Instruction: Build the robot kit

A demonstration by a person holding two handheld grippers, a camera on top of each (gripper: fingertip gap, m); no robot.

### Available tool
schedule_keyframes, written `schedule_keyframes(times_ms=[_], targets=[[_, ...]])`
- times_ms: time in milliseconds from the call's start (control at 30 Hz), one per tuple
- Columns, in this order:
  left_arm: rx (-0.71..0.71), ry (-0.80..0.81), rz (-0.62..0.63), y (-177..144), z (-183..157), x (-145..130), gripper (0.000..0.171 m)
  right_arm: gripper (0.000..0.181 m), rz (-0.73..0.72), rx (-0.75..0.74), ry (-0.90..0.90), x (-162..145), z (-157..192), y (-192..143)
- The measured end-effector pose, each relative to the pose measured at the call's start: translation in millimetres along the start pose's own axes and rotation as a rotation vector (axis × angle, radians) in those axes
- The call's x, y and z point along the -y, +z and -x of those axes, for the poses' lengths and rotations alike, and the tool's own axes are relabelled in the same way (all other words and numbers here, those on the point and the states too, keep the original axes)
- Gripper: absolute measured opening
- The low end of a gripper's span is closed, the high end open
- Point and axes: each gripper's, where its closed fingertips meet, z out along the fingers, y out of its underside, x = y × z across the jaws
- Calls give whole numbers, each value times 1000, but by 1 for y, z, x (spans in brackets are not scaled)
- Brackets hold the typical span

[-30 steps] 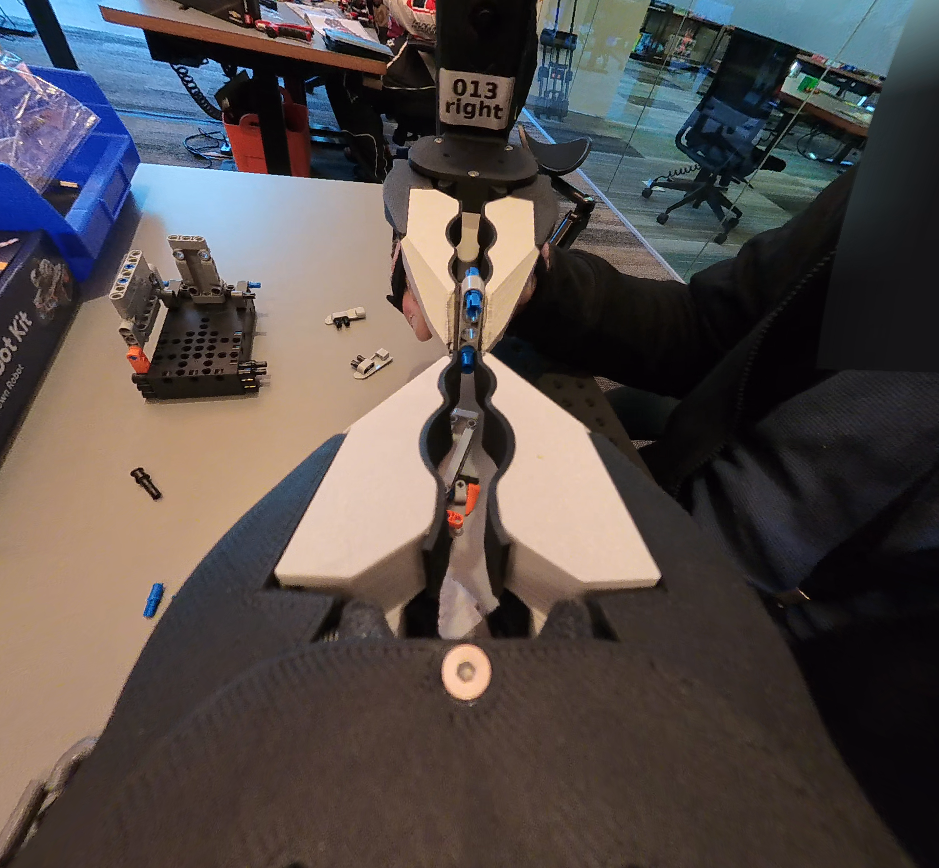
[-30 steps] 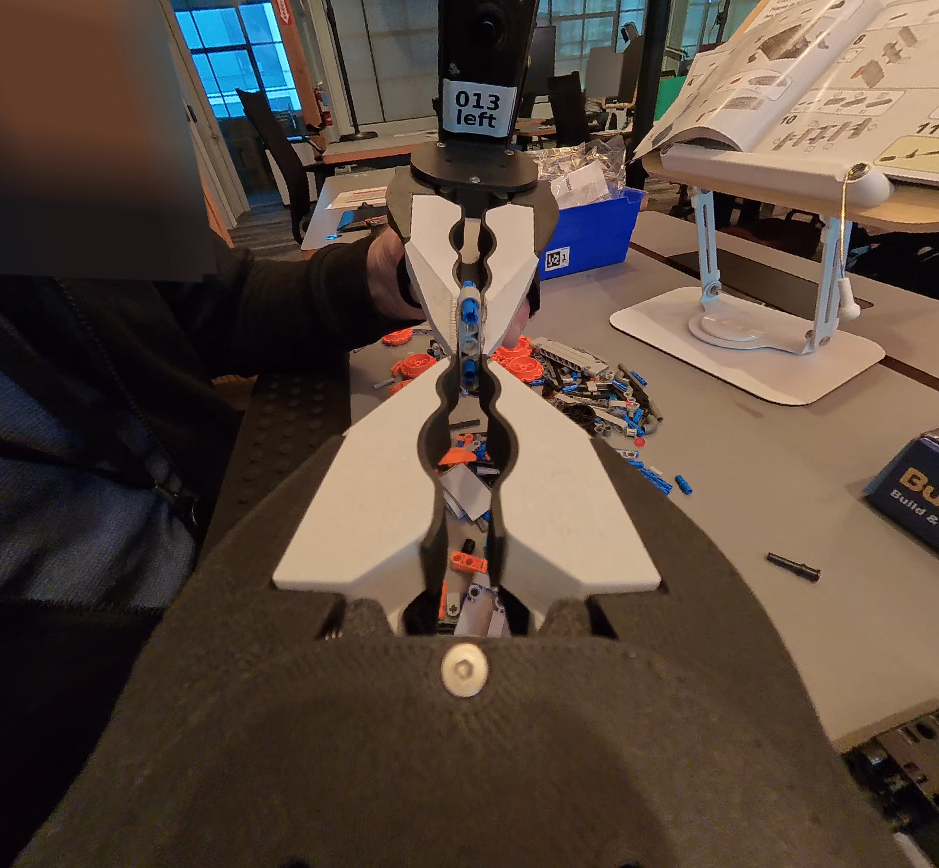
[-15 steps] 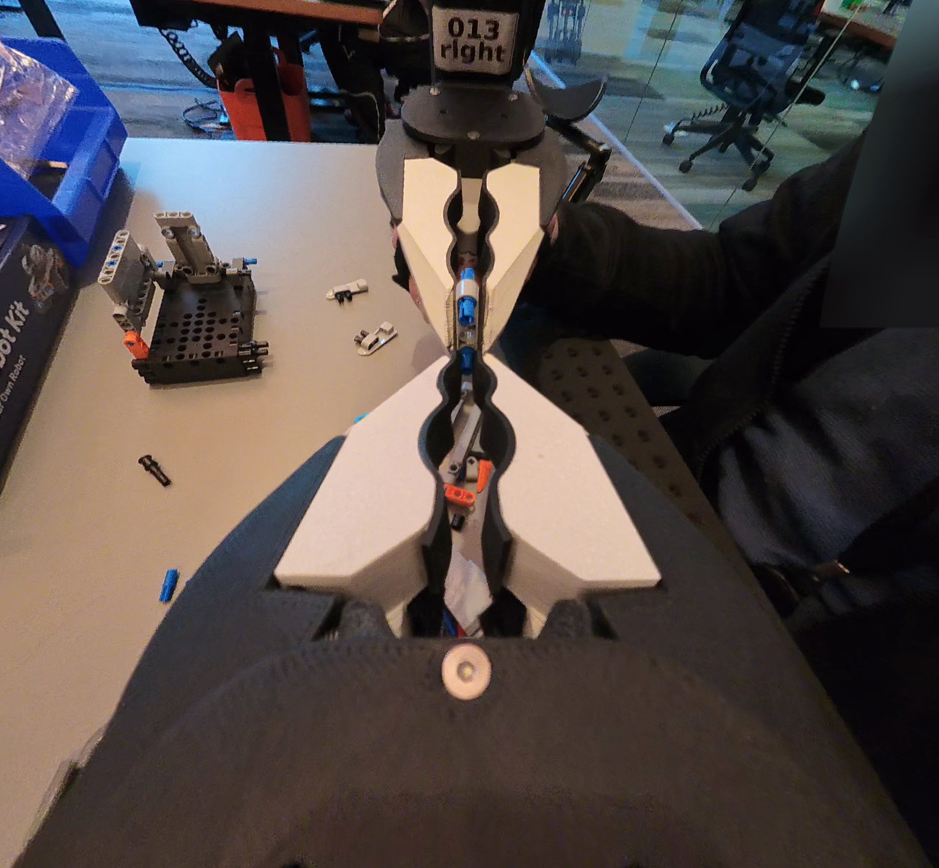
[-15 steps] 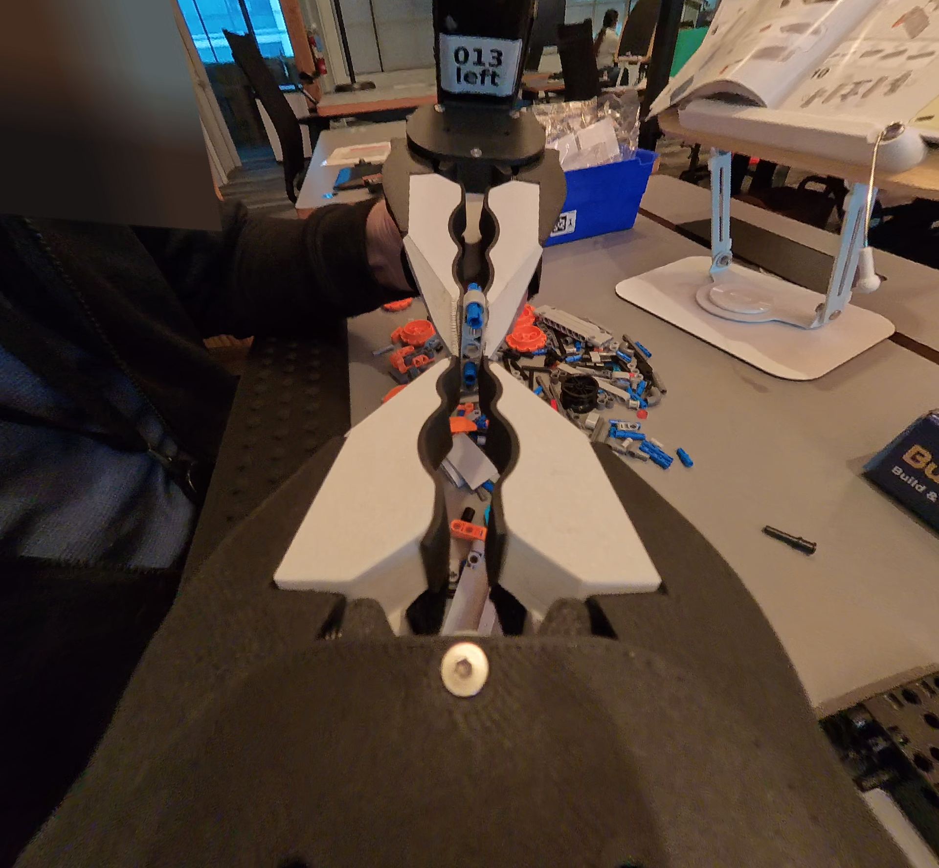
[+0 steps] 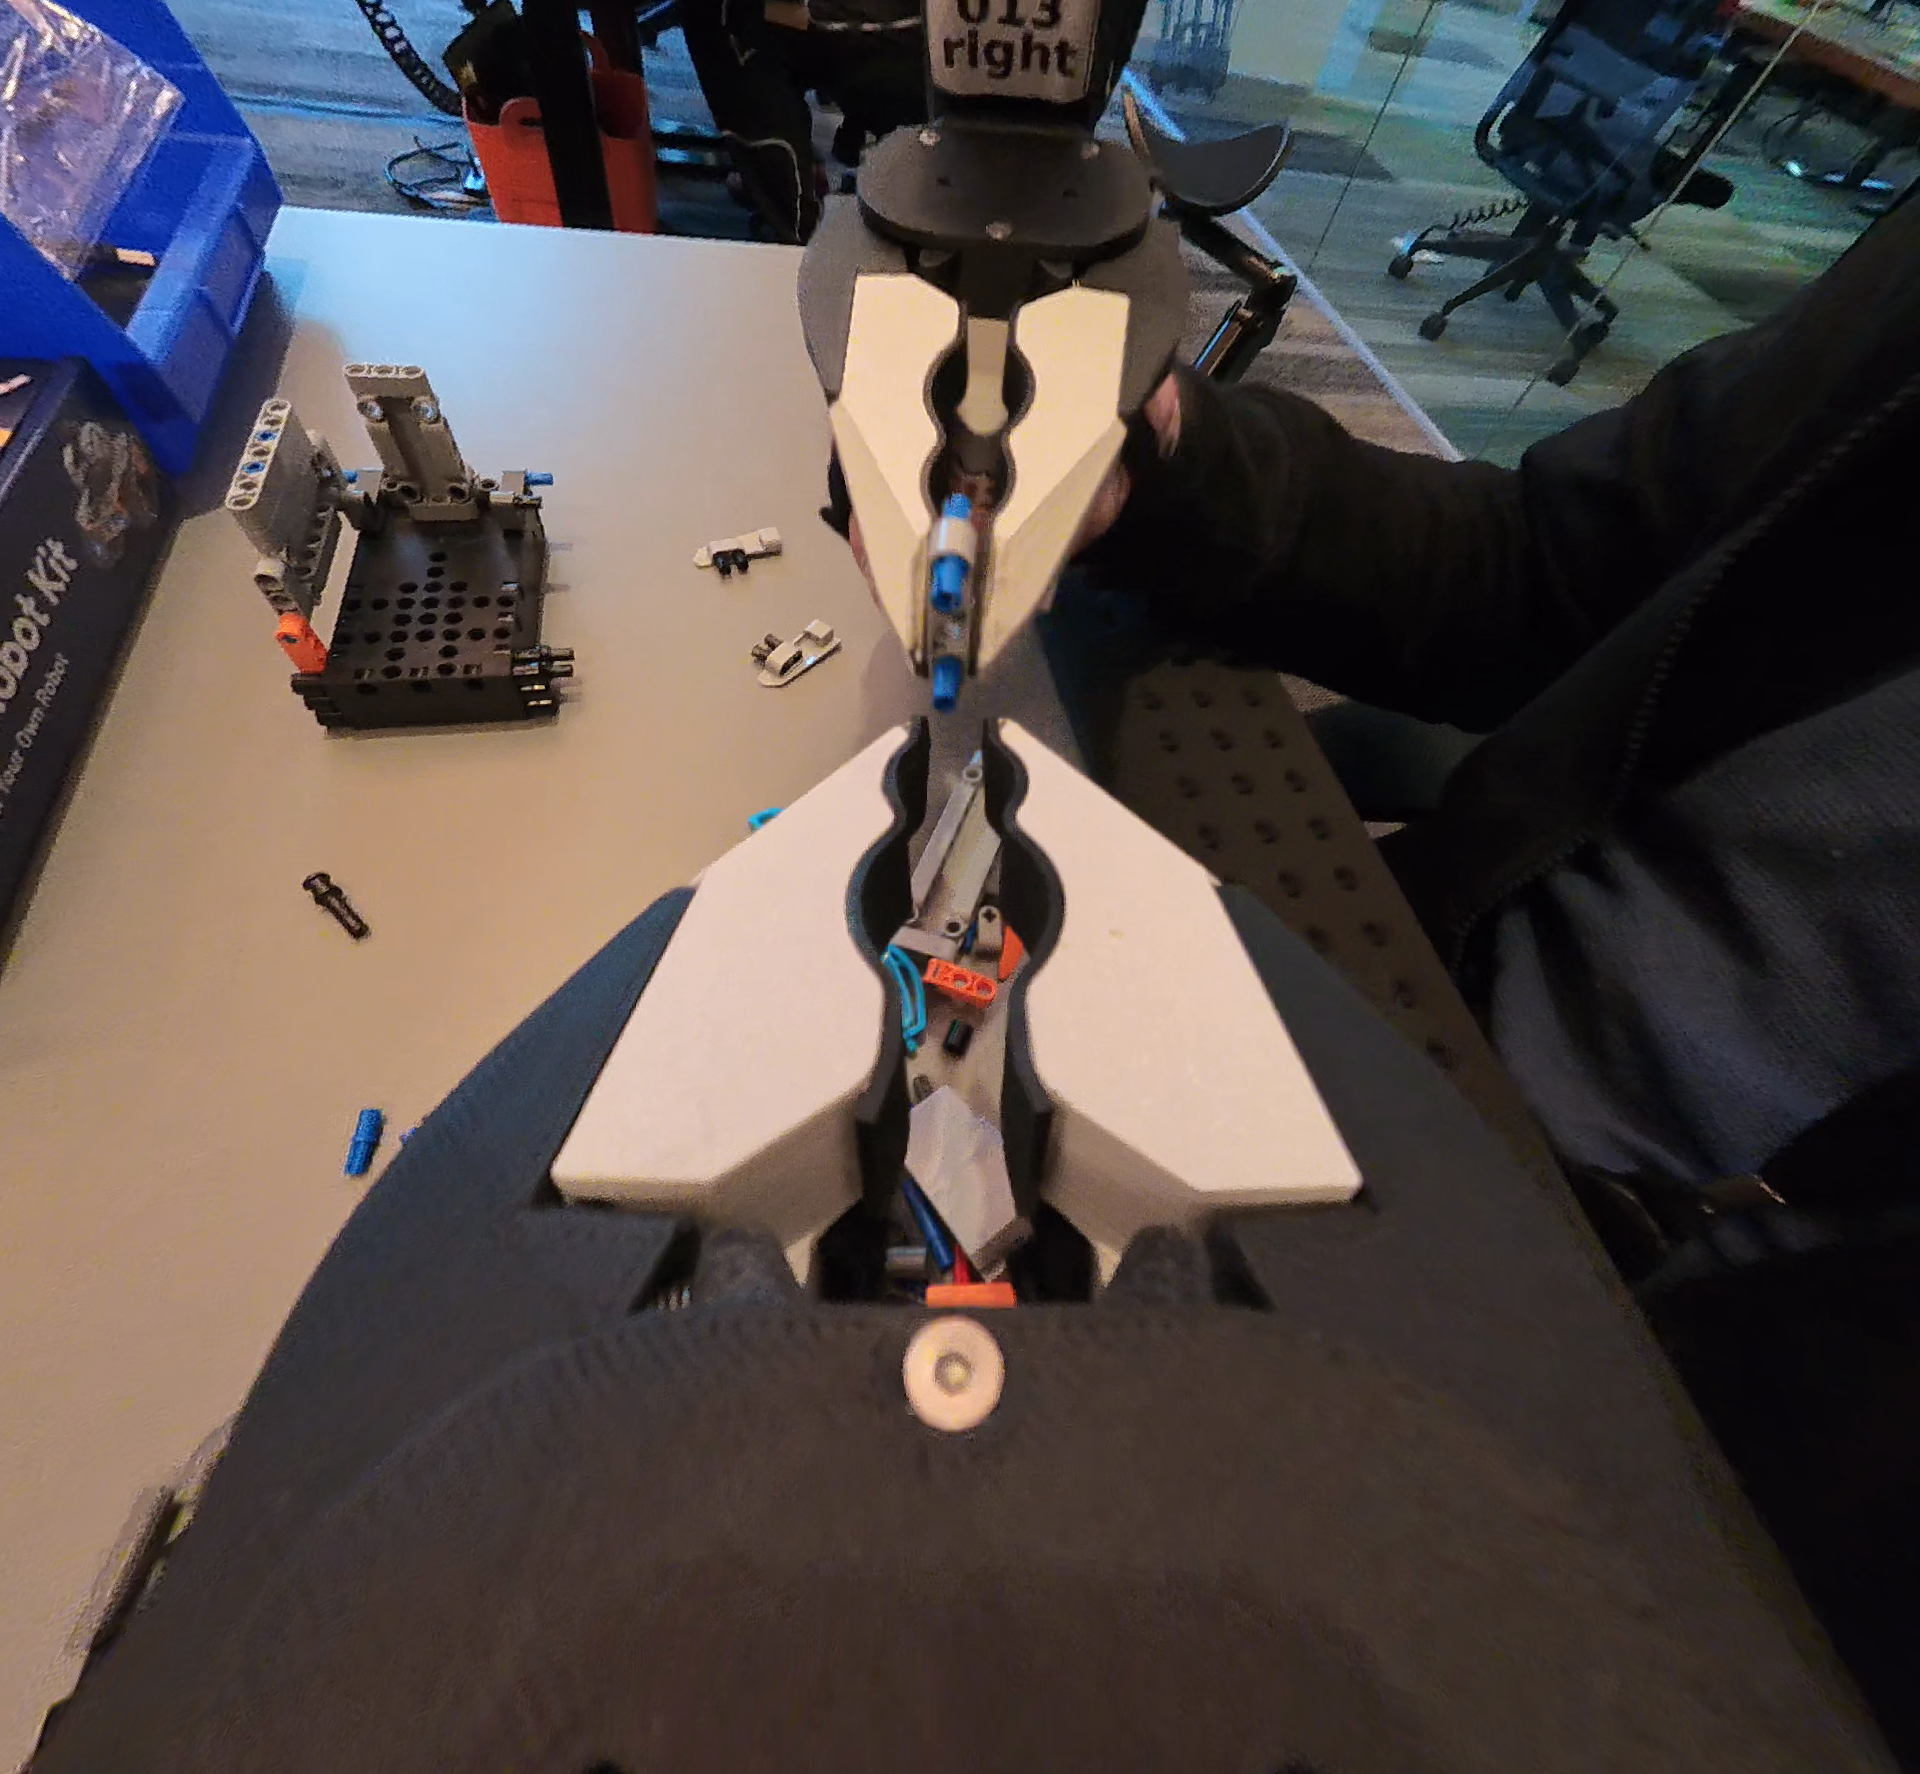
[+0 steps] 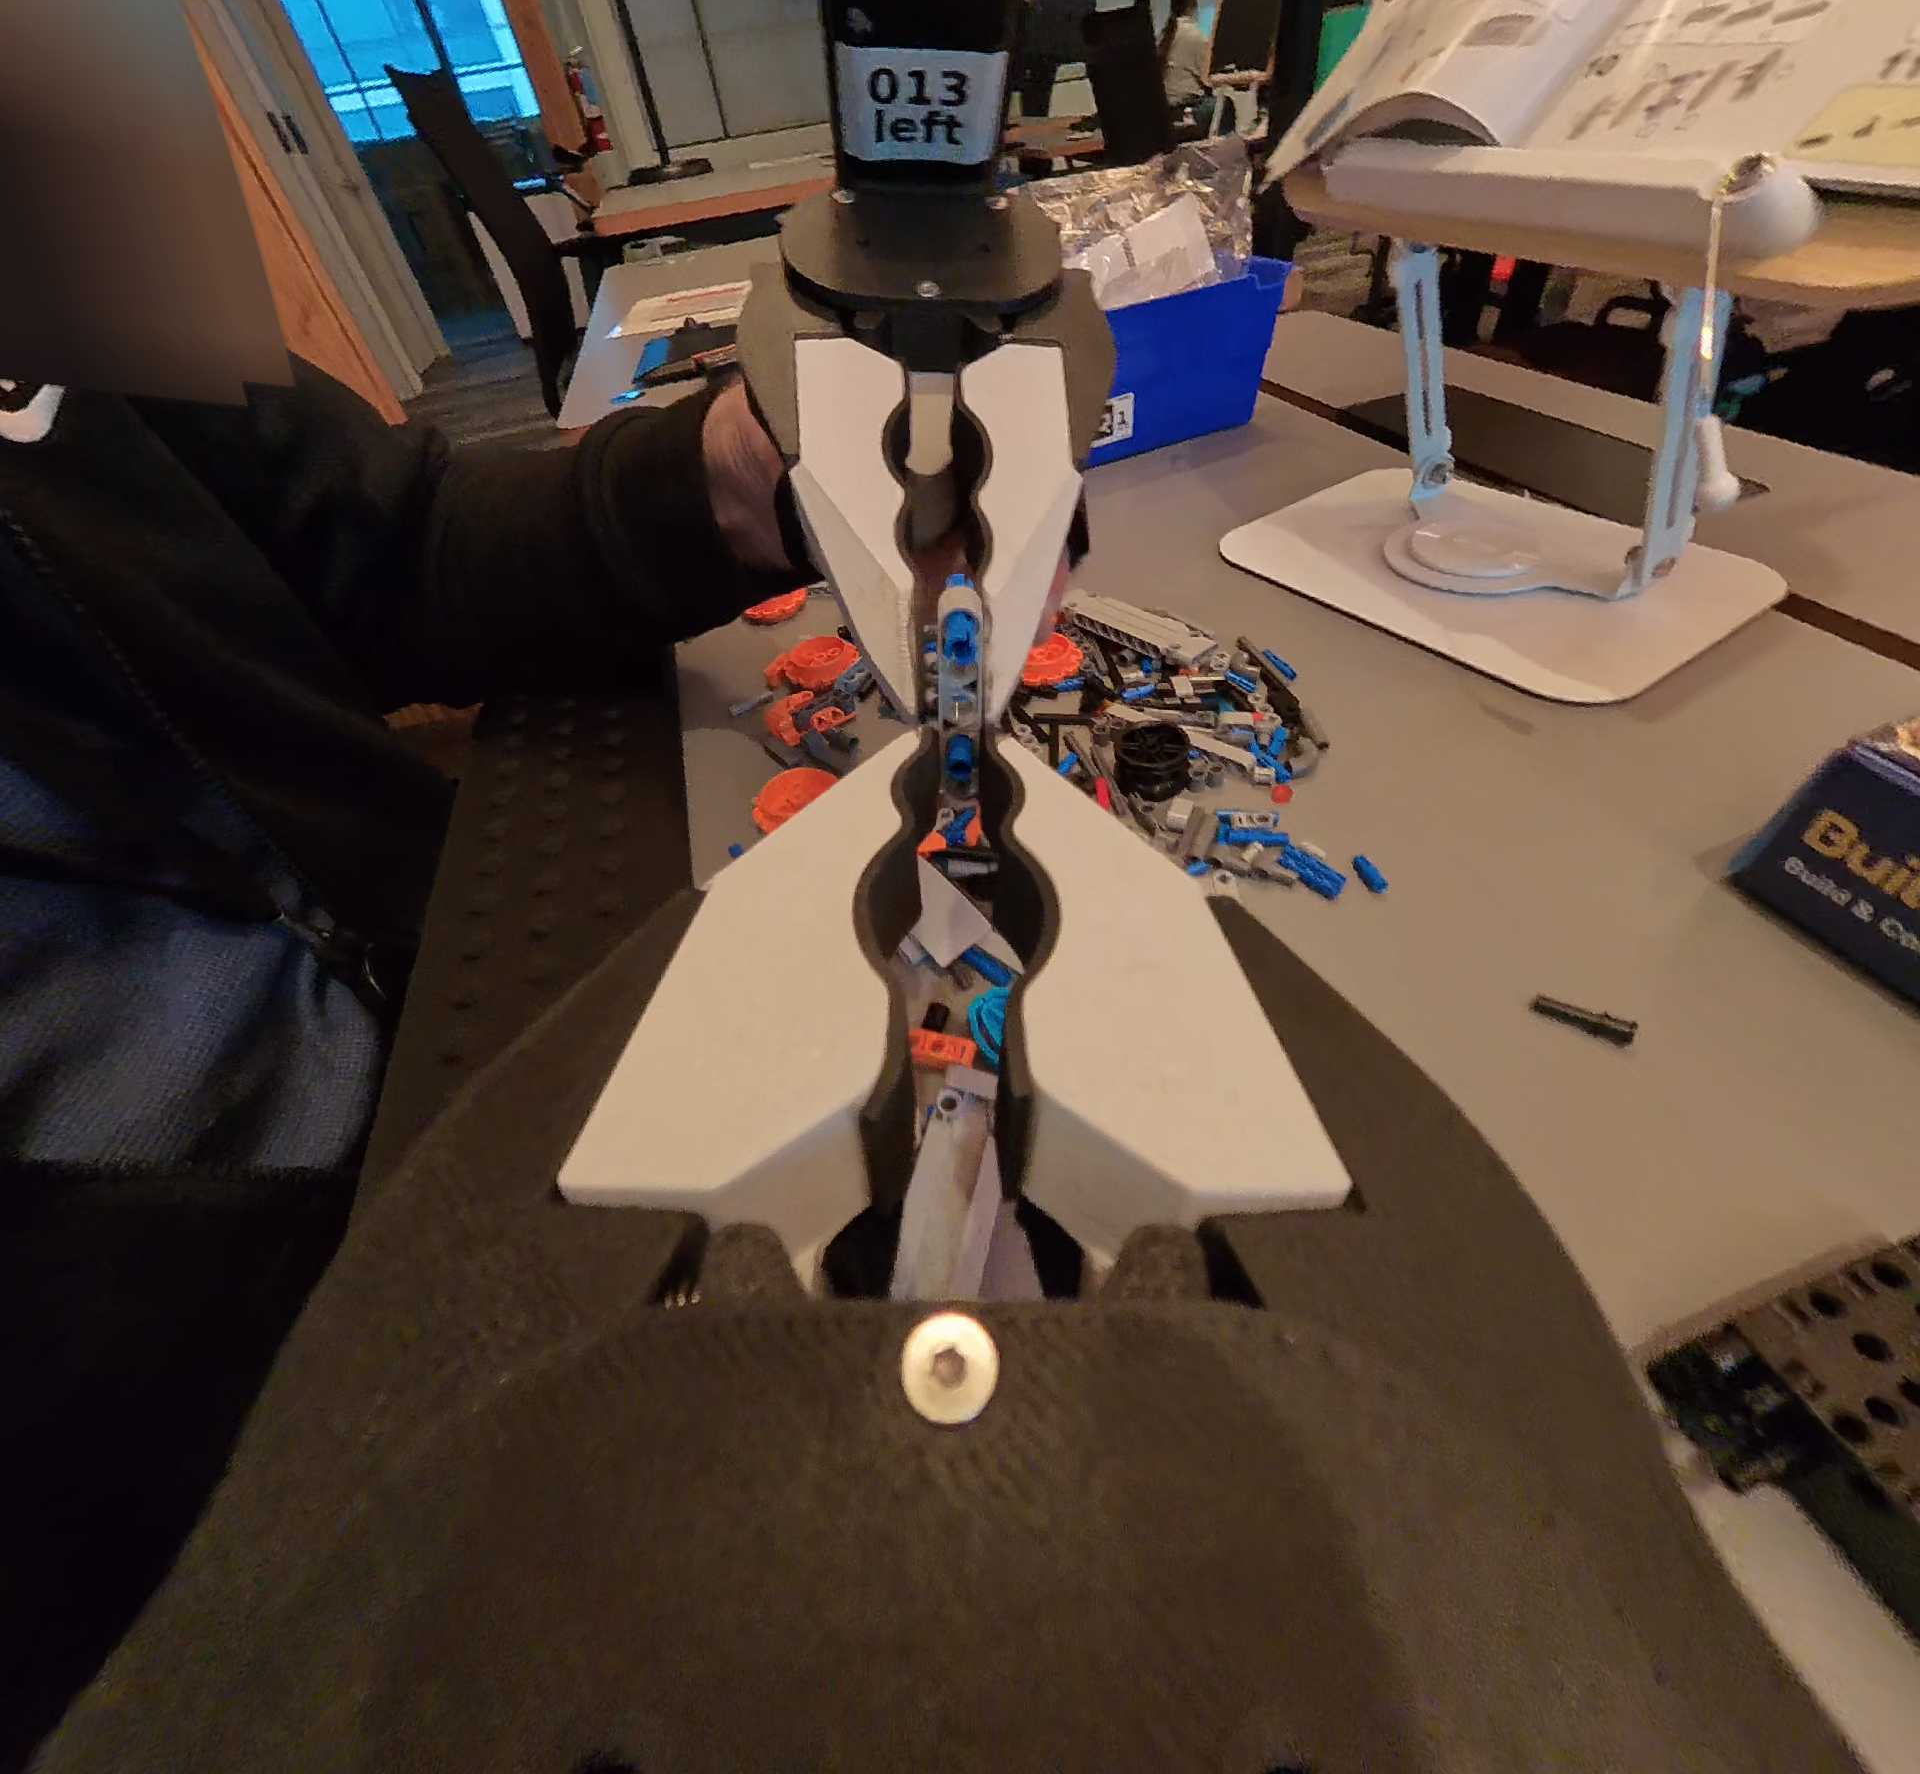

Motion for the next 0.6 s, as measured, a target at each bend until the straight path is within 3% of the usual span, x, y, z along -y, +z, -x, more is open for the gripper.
schedule_keyframes(times_ms=[600], targets=[[35,35,237,27,4,-43,10,4,46,-153,179,-35,-10,-60]])
